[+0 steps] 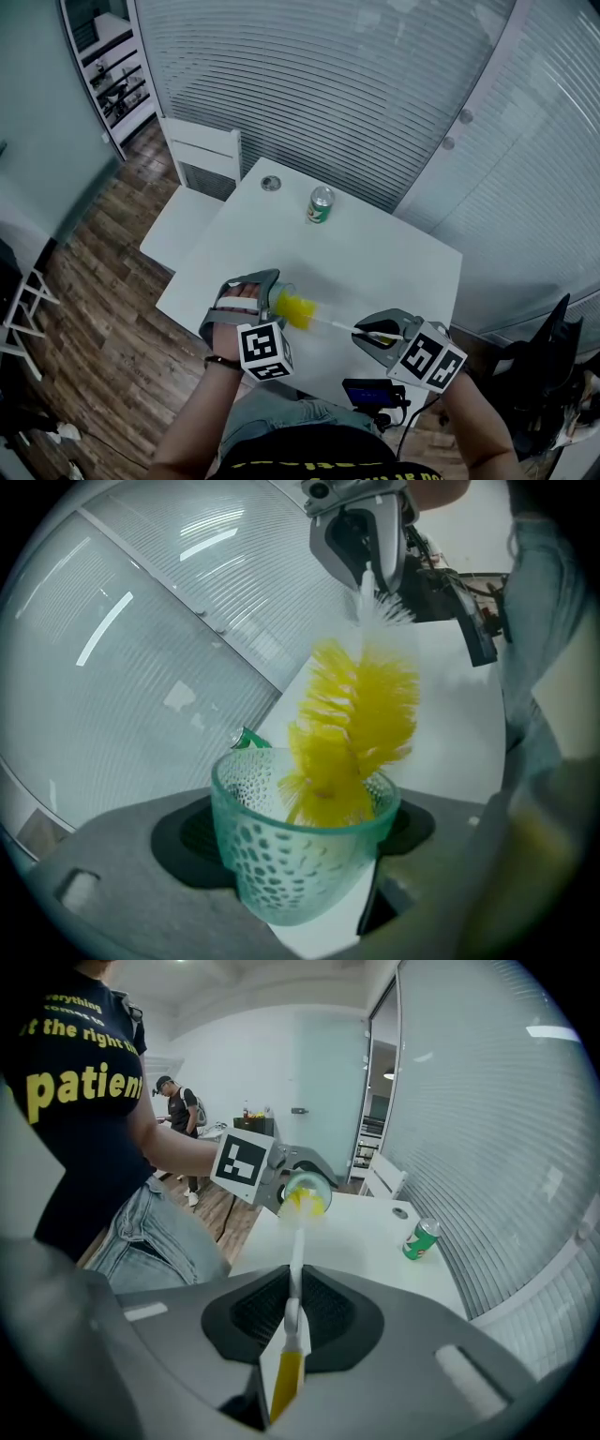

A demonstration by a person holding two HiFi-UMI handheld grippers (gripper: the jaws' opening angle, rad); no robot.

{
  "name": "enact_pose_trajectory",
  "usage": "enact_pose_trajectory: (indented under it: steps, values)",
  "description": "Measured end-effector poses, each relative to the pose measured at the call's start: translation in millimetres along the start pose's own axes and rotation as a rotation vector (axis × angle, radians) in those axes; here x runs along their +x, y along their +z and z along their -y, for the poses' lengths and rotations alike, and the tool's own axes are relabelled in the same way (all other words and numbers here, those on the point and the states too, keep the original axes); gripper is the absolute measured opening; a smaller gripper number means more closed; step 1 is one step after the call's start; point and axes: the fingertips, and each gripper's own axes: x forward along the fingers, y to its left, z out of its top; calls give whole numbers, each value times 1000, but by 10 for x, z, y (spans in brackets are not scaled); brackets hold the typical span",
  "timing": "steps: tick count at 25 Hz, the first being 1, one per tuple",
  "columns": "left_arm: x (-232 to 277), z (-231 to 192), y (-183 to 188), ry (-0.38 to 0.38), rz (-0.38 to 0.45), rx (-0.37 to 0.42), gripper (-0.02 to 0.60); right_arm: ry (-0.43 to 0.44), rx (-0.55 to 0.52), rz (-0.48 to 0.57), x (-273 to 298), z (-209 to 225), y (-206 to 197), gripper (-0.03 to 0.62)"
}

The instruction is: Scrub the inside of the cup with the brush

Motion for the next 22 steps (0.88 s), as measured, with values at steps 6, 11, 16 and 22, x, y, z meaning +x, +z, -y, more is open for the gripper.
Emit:
enact_pose_trajectory:
  steps: [6, 11, 16, 22]
  values:
    - [25, 24, 13, -7, 1, -8, 417, -3, -35, 23, -75, -39, 125, 46]
    - [35, 53, 2, -11, -1, -7, 417, -52, -19, 50, -194, 101, 153, 46]
    - [31, 40, 28, -5, 0, -10, 417, -77, 7, 21, -195, 217, -4, 46]
    - [42, 45, 21, -3, -4, -10, 417, -35, 29, -8, -104, 114, -150, 46]
